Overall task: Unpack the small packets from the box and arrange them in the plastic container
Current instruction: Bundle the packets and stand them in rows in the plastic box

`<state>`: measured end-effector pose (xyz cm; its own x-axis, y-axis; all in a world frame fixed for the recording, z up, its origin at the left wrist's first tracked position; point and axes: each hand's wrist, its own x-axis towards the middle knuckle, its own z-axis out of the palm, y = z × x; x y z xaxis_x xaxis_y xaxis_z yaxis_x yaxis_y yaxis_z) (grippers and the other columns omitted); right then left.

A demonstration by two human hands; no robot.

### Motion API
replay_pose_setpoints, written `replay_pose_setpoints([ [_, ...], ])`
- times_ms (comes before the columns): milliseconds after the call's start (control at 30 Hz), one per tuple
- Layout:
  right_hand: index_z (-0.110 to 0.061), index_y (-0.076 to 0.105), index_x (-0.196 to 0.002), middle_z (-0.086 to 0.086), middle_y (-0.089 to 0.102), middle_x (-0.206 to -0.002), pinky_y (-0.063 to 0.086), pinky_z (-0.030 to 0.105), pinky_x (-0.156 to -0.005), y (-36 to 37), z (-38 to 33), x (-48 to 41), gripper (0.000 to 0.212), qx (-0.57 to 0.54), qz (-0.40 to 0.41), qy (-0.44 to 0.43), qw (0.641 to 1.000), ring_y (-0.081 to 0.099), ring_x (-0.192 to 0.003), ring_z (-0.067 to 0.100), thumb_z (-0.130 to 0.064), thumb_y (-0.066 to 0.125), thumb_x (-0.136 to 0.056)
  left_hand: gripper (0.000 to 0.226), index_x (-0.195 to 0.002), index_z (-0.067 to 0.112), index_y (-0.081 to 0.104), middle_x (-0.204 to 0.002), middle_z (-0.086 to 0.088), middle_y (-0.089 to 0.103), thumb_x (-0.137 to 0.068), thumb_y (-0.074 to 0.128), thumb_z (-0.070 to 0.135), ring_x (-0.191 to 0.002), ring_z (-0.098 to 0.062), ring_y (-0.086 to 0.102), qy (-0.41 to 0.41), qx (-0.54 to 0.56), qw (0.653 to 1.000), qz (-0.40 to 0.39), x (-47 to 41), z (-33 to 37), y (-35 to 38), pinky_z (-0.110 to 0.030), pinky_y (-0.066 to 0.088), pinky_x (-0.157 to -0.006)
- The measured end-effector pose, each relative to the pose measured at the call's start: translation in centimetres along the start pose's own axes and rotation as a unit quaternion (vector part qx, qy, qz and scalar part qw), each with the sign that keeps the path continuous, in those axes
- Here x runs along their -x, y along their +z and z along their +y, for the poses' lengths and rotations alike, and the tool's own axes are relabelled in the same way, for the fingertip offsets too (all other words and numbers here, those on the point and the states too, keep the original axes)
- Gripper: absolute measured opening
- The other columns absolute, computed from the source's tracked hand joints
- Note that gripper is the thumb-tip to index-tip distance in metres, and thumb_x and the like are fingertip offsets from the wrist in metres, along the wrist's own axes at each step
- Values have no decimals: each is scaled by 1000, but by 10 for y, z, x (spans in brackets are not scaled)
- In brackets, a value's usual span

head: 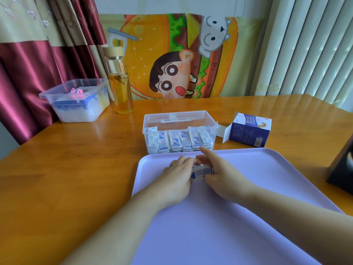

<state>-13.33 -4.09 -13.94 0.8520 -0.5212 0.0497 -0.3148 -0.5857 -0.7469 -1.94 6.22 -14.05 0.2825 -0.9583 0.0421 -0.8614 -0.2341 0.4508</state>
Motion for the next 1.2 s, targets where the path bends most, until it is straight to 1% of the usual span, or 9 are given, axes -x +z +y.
replay_pose_setpoints([
  [133, -22, 30, -144, -11, 57, -113, 41, 3, -73, 5, -1, -2, 68, -28, 30, -7, 999, 55, -97, 6, 9, 44, -85, 41, -133, 20, 36, -135, 0, 35, -96, 36, 4, -128, -18, 33, 3, 3, 1000, 5, 2, -1, 0, -35, 32, -105],
  [267, -18, 55, -115, -5, 64, -81, 44, 14, -69, -9, -1, -7, 34, -55, 69, -9, 996, 58, -71, 9, -2, 59, -86, 31, -122, 23, 39, -120, 1, 42, -97, 39, 6, -107, -17, 49, 0, 41, 998, 38, 4, 2, -7, -29, 42, -89],
  [400, -21, 58, -98, 1, 68, -79, 49, 21, -65, -23, -23, -18, 24, -188, 143, -34, 971, 61, -70, 12, -2, 65, -84, 22, -120, 25, 40, -110, 6, 56, -100, 38, 17, -70, 13, 56, -20, 144, 982, 123, 6, 8, -21, -3, 40, -62],
  [533, -12, 59, -109, 10, 72, -93, 56, 29, -77, -25, -54, -30, 29, -275, 81, -40, 957, 69, -86, 20, -3, 67, -83, 15, -107, 40, 37, -91, 19, 58, -97, 39, 30, -70, 3, 60, -21, 259, 943, 207, 1, 1, -29, -26, 56, -70],
  [633, -5, 65, -107, 11, 73, -97, 56, 37, -85, -19, -65, -41, 25, -226, 26, -44, 973, 69, -91, 25, -3, 68, -82, 18, -106, 26, 31, -99, 15, 49, -99, 39, 11, -65, 2, 54, 4, 325, 914, 245, -1, 0, -40, -17, 50, -57],
  [767, -4, 66, -103, 5, 72, -89, 57, 26, -73, -21, -81, -62, 19, -205, 57, -58, 975, 68, -77, 15, -3, 66, -84, 31, -96, 30, 30, -105, 12, 48, -96, 41, 1, -78, -5, 55, 22, 323, 894, 311, 1, -6, -49, -23, 49, -62],
  [900, -3, 62, -107, 4, 68, -91, 55, 22, -63, -43, -96, -107, 21, -129, 118, -29, 984, 63, -71, 8, -6, 64, -86, 38, -117, 23, 46, -118, 5, 34, -88, 48, -1, -114, -16, 41, -63, 85, 927, 360, 3, -39, -51, -24, 35, -92],
  [1033, 2, 59, -103, 15, 67, -97, 53, 21, -63, -41, -93, -146, 19, -62, -2, 129, 990, 63, -72, 15, -1, 64, -86, 45, -128, 21, 47, -132, -1, 28, -86, 49, 4, -123, -25, 32, -128, 4, 945, 301, 4, -49, -44, -33, 34, -98],
  [1200, -2, 55, -87, 9, 63, -84, 50, 25, -86, -27, -84, -167, 9, -51, -106, 216, 969, 62, -83, 19, 4, 61, -86, 52, -130, 23, 42, -133, 1, 26, -84, 48, 1, -121, -24, 34, -113, 2, 950, 291, 6, -48, -43, -33, 37, -98],
])
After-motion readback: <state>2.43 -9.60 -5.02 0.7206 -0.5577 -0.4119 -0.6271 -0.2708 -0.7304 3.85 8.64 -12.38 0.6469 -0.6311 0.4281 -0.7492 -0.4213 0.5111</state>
